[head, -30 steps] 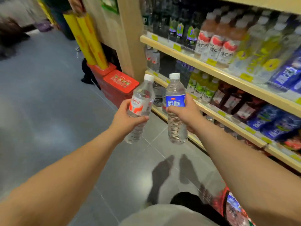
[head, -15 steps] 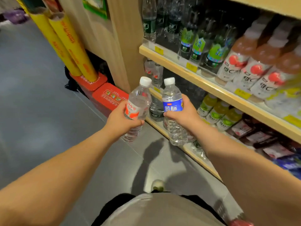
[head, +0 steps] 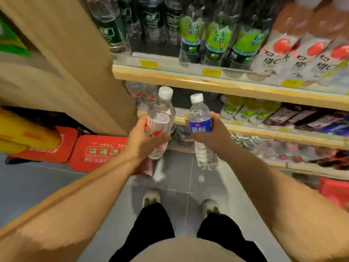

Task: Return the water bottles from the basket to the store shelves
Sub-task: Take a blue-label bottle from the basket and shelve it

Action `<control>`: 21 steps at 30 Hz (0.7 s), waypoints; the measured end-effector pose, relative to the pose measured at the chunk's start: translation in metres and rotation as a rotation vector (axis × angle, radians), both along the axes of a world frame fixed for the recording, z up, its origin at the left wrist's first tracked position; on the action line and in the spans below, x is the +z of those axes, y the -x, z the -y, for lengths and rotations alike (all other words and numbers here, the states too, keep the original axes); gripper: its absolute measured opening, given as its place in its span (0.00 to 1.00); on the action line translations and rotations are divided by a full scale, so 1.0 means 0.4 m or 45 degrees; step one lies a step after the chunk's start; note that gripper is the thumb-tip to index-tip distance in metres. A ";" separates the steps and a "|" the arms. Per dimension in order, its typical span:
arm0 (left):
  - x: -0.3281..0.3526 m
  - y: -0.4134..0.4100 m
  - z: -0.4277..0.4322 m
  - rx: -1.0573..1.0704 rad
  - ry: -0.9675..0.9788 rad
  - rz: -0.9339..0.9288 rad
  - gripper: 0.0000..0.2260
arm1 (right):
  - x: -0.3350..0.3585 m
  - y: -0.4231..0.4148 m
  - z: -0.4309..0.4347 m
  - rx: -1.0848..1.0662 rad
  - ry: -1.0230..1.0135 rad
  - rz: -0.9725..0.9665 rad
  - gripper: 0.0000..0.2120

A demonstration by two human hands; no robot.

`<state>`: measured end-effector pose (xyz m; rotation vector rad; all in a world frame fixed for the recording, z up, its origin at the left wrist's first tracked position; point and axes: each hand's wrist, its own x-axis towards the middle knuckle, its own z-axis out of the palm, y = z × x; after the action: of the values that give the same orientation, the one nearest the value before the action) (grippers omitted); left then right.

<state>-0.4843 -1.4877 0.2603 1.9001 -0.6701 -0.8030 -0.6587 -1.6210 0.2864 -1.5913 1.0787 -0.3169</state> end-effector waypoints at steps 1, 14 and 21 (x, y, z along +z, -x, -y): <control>-0.022 -0.016 0.008 -0.025 0.022 0.019 0.27 | -0.013 -0.009 -0.009 -0.076 -0.026 0.013 0.28; -0.322 -0.043 0.139 -0.076 0.225 0.503 0.26 | -0.346 -0.080 0.016 -0.394 0.162 0.131 0.23; -0.503 -0.081 0.208 -0.033 0.373 0.631 0.27 | -0.570 -0.096 0.081 -0.464 0.432 0.227 0.27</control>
<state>-0.4518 -1.5708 0.0589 1.8265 -1.0526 -0.2209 -0.6202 -1.6536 0.0583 -1.6157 1.2182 -0.9101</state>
